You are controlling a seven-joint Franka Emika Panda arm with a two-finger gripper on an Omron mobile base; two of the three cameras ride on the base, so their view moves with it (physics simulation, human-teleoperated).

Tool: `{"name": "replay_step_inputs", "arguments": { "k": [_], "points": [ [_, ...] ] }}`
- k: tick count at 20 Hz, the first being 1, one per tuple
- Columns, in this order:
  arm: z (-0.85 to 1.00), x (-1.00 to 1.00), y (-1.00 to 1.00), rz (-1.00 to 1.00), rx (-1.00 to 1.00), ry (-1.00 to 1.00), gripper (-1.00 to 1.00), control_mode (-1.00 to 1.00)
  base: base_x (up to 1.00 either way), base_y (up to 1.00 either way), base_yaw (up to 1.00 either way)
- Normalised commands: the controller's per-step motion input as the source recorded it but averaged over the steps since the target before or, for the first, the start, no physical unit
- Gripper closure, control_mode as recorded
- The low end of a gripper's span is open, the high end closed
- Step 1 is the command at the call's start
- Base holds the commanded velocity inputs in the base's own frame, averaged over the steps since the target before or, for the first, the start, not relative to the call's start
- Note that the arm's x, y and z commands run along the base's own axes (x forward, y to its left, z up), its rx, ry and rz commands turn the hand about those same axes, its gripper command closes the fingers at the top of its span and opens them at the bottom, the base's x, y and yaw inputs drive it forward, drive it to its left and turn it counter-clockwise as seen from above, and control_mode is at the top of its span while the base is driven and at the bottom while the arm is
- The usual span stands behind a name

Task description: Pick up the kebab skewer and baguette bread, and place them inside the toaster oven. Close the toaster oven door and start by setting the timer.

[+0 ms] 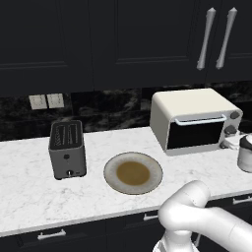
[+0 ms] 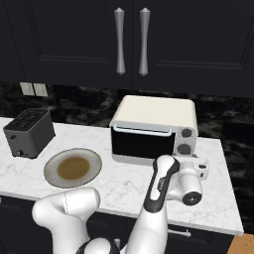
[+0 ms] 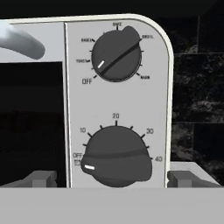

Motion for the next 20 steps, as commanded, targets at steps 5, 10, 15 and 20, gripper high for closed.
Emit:
{"name": "replay_step_inputs", "arguments": {
  "k": [5, 10, 15, 20],
  "points": [
    [0.02, 0.08, 0.02, -0.02, 0.0, 0.02, -1.0, -1.0, 0.0, 0.0, 0.0],
    [0.03, 0.19, 0.0, -0.01, 0.0, 0.01, -1.0, -1.0, 0.0, 0.0, 0.0],
    [0.0, 0.07, 0.0, 0.0, 0.0, 0.02, -1.0, -1.0, 0.0, 0.0, 0.0],
    [0.0, 0.08, 0.0, 0.0, 0.0, 0.0, -1.0, -1.0, 0.0, 0.0, 0.0]
  ]
}}
